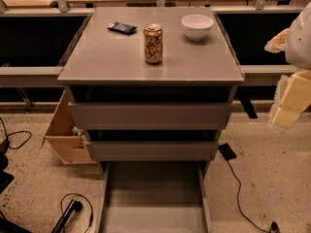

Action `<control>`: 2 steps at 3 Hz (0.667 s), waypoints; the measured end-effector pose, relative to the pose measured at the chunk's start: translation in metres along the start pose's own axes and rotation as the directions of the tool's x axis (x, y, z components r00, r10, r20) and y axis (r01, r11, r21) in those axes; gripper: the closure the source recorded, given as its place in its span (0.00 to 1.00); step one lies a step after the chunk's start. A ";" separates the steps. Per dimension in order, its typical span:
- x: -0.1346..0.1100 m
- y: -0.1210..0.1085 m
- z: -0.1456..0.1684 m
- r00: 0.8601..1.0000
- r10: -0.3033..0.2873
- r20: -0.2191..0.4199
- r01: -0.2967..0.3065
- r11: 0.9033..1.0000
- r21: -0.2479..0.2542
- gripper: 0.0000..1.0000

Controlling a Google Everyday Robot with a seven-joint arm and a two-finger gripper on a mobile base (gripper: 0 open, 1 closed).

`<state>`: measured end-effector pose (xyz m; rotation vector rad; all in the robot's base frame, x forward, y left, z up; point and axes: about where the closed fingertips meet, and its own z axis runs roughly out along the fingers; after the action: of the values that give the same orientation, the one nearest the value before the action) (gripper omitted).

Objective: Close bottom drawer

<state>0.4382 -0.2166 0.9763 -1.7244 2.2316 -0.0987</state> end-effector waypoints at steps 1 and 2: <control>0.001 0.002 0.002 1.000 0.003 -0.002 -0.003 1.000 0.003 0.00; 0.013 0.016 0.022 1.000 0.023 -0.016 -0.023 0.999 0.026 0.00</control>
Offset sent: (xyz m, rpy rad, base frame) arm -0.0248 -0.0128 -0.0664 -0.0309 -0.0237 -0.0716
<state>0.4270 -0.2216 0.9489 -1.6896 2.2509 -0.1364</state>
